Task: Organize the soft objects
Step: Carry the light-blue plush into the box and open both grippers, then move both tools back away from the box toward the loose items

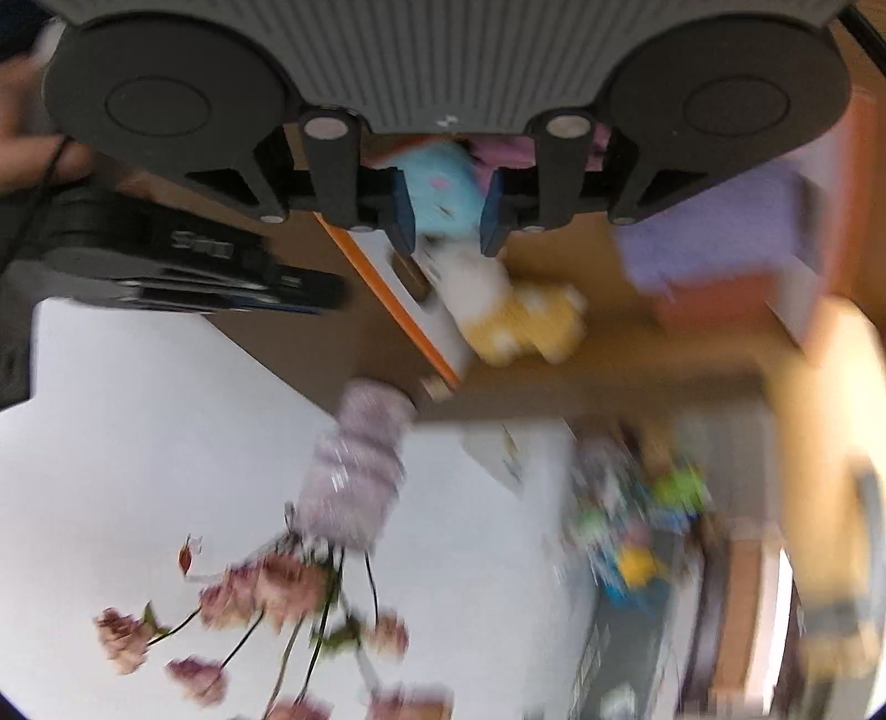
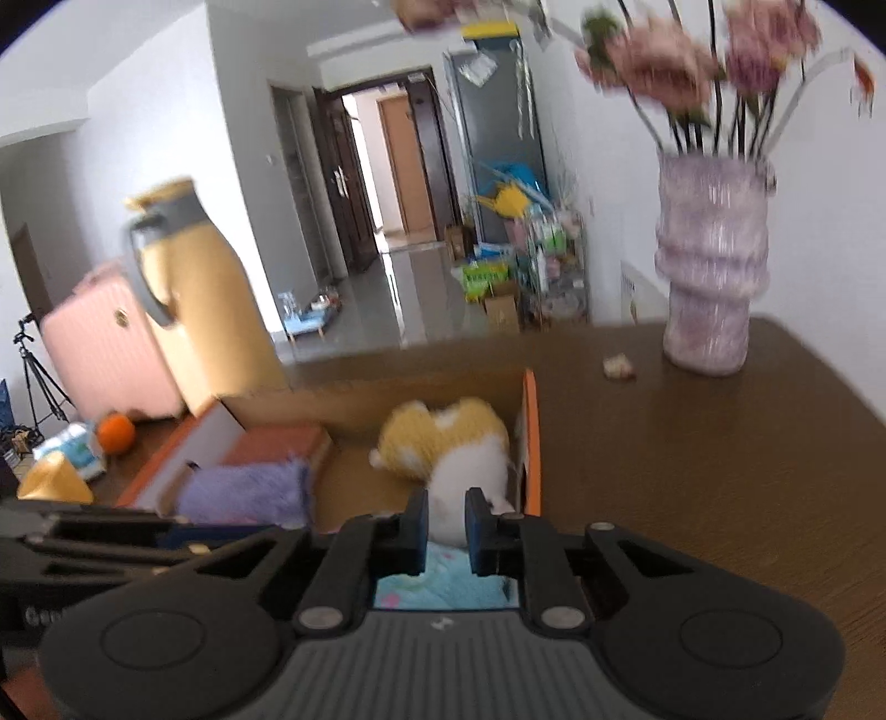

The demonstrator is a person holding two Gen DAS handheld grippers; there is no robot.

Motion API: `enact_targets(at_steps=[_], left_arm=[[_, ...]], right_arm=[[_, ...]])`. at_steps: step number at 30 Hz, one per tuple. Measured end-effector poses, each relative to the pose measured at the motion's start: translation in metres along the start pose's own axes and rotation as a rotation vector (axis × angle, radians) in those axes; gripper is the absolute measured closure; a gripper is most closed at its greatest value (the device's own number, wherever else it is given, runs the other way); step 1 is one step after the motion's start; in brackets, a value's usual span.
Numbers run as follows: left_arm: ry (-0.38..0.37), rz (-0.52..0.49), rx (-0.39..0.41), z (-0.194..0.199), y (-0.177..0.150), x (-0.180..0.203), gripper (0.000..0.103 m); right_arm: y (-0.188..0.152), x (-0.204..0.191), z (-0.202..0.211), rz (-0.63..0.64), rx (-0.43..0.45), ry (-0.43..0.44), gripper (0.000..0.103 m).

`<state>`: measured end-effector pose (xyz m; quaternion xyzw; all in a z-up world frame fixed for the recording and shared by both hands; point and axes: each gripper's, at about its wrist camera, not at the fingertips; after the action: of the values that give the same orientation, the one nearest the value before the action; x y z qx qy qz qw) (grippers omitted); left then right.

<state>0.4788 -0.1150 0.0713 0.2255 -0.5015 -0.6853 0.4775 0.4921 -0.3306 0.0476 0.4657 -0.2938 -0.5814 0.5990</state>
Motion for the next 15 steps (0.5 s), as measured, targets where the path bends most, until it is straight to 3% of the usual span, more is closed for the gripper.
enact_targets(at_steps=[2, 6, 7, 8, 9, 10, 11, 13, 15], left_arm=[[0.075, -0.057, 0.065, 0.030, 0.011, 0.000, 0.069], [0.184, -0.083, 0.158, 0.088, 0.017, -0.009, 0.047], [0.215, -0.089, 0.181, 0.102, 0.015, -0.011, 0.037], [0.247, -0.099, 0.214, 0.115, 0.012, -0.011, 0.031], [0.277, -0.111, 0.258, 0.129, 0.007, -0.012, 0.018], [0.311, -0.123, 0.309, 0.142, 0.001, -0.012, 0.009], [0.340, -0.126, 0.349, 0.153, -0.005, -0.011, 0.006], [0.369, -0.128, 0.388, 0.169, -0.015, -0.009, 0.004], [0.373, -0.128, 0.395, 0.184, -0.024, -0.009, 0.003]], right_arm=[[0.013, -0.009, 0.022, 0.034, 0.028, 0.004, 0.088], [0.032, -0.024, 0.073, 0.087, 0.099, 0.000, 0.083], [0.034, -0.026, 0.084, 0.095, 0.118, 0.003, 0.076], [0.035, -0.029, 0.096, 0.101, 0.134, 0.004, 0.063], [0.035, -0.031, 0.106, 0.102, 0.147, 0.000, 0.054], [0.033, -0.034, 0.116, 0.107, 0.173, -0.011, 0.039], [0.030, -0.038, 0.124, 0.118, 0.204, -0.023, 0.029], [0.022, -0.047, 0.142, 0.140, 0.285, -0.048, 0.019], [0.016, -0.054, 0.156, 0.135, 0.352, -0.060, 0.015]])
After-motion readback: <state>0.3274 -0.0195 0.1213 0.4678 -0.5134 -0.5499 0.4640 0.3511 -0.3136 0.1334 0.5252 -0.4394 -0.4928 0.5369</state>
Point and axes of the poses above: each gripper's, at about its wrist camera, not at the fingertips, and z roughly against the way its jaws point, x to its right, y to its top, and after that the axes turned 10 degrees about x, right-handed
